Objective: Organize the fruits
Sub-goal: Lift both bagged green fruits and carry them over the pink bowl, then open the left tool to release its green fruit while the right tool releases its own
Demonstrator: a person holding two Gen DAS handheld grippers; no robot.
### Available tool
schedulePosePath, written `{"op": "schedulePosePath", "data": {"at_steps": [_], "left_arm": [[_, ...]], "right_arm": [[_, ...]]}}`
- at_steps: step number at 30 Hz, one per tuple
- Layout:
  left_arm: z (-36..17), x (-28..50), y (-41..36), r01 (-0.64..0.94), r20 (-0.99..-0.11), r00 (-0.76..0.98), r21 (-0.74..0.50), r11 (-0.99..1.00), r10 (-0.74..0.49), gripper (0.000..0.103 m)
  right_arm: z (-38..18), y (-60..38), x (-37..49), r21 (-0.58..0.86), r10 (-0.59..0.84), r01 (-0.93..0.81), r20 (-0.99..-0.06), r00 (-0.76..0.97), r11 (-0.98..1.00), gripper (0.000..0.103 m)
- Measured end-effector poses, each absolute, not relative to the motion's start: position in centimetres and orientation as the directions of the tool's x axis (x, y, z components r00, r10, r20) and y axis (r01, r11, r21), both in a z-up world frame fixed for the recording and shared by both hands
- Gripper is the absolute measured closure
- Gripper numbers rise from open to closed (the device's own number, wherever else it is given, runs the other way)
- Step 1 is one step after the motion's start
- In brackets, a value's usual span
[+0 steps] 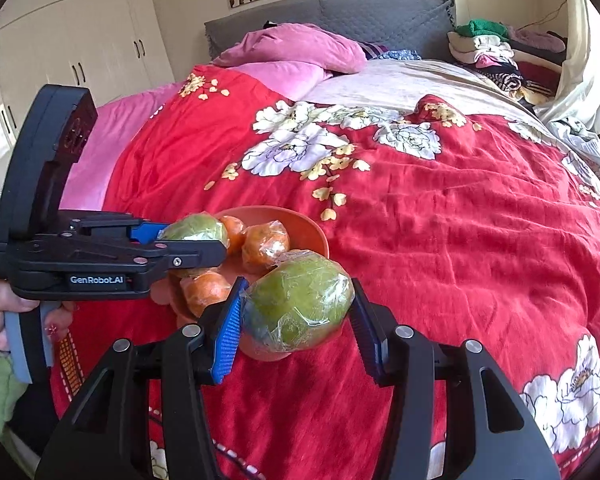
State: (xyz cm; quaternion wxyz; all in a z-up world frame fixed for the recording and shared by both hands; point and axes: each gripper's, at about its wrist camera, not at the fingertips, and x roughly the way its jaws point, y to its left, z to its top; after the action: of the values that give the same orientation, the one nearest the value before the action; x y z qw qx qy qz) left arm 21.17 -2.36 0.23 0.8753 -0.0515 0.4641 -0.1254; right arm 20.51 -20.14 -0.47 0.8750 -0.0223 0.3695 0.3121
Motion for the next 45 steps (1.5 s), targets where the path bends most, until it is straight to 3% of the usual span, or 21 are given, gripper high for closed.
{"op": "schedulePosePath", "data": {"at_steps": [45], "left_arm": [[0.1, 23.0, -0.6, 0.128, -0.782, 0.545, -0.279, 0.952, -0.303, 0.065]], "right_arm": [[-2.7, -15.6, 21.6, 0.114, 0.508, -0.627, -0.704, 0.496, 0.771, 0.052]]}}
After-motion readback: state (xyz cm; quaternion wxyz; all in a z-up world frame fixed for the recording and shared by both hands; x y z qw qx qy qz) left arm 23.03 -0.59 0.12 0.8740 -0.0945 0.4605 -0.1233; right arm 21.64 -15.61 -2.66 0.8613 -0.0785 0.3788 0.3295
